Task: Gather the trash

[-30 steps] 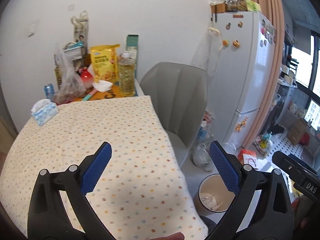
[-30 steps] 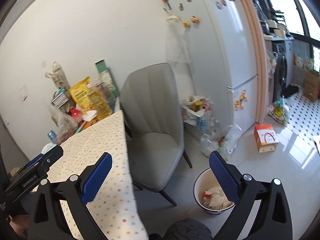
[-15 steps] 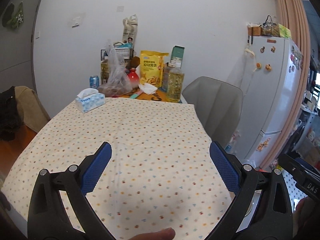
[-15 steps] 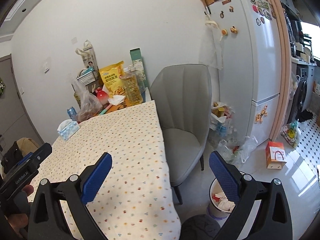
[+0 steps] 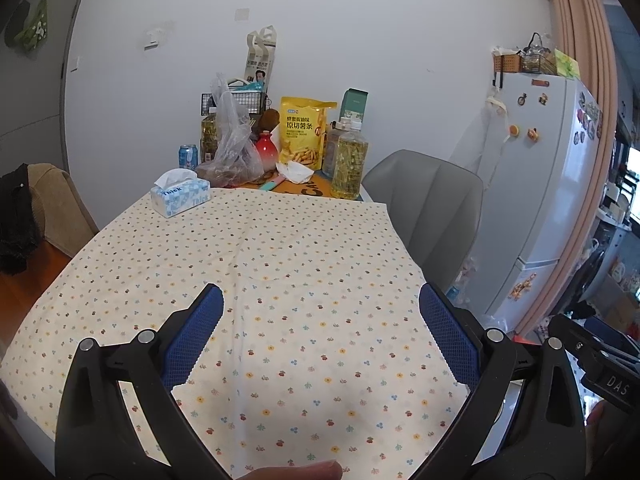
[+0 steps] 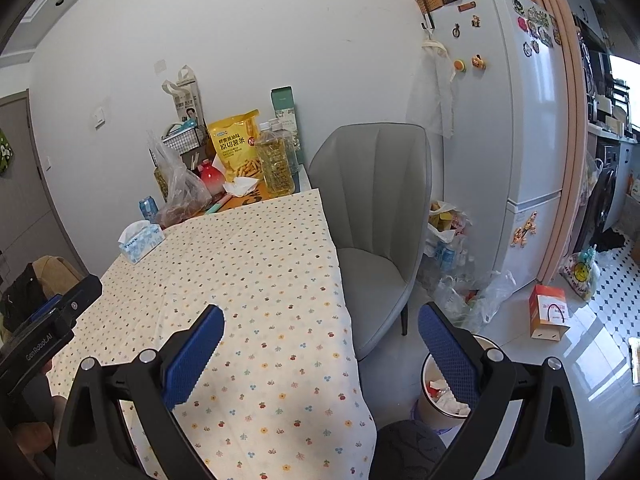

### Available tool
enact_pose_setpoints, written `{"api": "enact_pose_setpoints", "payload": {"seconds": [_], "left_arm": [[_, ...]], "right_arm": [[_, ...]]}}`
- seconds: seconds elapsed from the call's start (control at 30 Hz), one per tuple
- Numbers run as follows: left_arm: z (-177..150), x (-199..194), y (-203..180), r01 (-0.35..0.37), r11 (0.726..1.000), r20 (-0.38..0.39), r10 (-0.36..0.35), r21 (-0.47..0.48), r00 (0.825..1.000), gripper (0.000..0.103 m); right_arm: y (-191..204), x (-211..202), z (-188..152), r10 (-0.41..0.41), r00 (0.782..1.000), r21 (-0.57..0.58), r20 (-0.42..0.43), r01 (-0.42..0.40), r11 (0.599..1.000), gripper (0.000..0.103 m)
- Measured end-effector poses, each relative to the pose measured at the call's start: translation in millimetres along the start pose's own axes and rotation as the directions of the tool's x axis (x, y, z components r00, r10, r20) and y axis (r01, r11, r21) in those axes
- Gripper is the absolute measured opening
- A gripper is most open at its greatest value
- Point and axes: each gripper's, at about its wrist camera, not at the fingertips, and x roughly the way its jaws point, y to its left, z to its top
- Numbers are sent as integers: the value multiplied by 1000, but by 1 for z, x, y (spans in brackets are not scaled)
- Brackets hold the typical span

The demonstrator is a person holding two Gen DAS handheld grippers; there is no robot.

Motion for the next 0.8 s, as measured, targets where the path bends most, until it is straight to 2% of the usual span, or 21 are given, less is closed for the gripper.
{"api": "enact_pose_setpoints", "payload": {"seconds": [0.8], "left_arm": [[-6, 0, 8, -6, 1000, -19, 6, -12, 1000, 97]], "right_arm": [[14, 5, -6, 12, 1000, -24, -17, -12, 1000, 95]]}}
